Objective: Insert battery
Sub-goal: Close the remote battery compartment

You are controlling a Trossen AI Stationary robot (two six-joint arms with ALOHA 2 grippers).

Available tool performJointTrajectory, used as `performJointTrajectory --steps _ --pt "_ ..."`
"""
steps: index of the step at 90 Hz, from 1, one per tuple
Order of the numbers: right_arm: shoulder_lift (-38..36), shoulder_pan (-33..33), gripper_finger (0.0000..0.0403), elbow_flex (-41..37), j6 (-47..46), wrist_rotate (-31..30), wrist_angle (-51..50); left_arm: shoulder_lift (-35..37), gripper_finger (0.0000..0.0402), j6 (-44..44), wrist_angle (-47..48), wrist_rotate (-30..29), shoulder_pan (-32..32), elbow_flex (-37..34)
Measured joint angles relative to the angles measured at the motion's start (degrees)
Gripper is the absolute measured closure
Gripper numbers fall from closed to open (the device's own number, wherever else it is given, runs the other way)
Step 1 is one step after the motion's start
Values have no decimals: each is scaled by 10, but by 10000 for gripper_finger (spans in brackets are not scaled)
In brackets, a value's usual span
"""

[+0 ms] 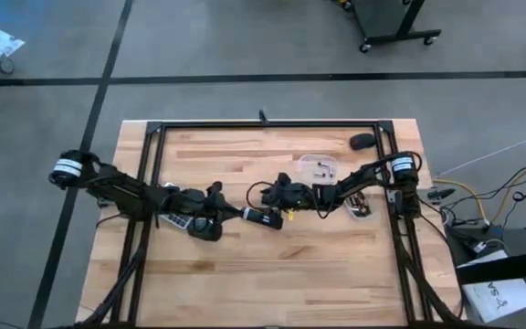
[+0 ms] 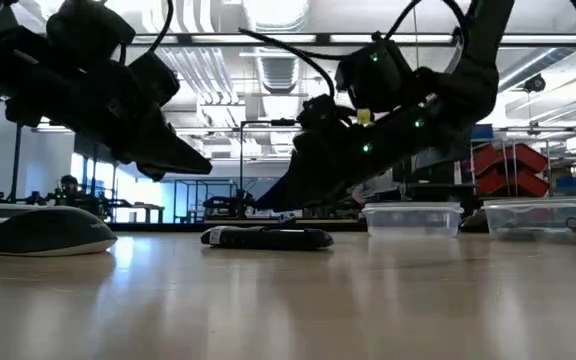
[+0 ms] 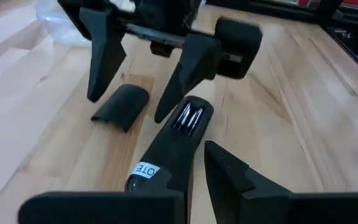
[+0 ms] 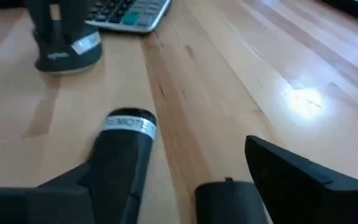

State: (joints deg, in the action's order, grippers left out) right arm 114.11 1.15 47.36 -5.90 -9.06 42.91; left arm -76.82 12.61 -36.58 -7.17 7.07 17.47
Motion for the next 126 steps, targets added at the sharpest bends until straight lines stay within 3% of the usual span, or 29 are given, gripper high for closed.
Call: performJointTrajectory --steps 25,63,90,126 --pt "6 10 144 -27 16 0 29 0 380 4 -7 0 0 0" --pt "27 19 130 -35 30 1 32 0 380 6 -8 -25 0 0" --pt "99 19 165 -35 6 11 137 0 380 8 -10 -39 0 0" --pt "110 20 207 -40 34 24 140 0 380 39 -11 -43 1 0"
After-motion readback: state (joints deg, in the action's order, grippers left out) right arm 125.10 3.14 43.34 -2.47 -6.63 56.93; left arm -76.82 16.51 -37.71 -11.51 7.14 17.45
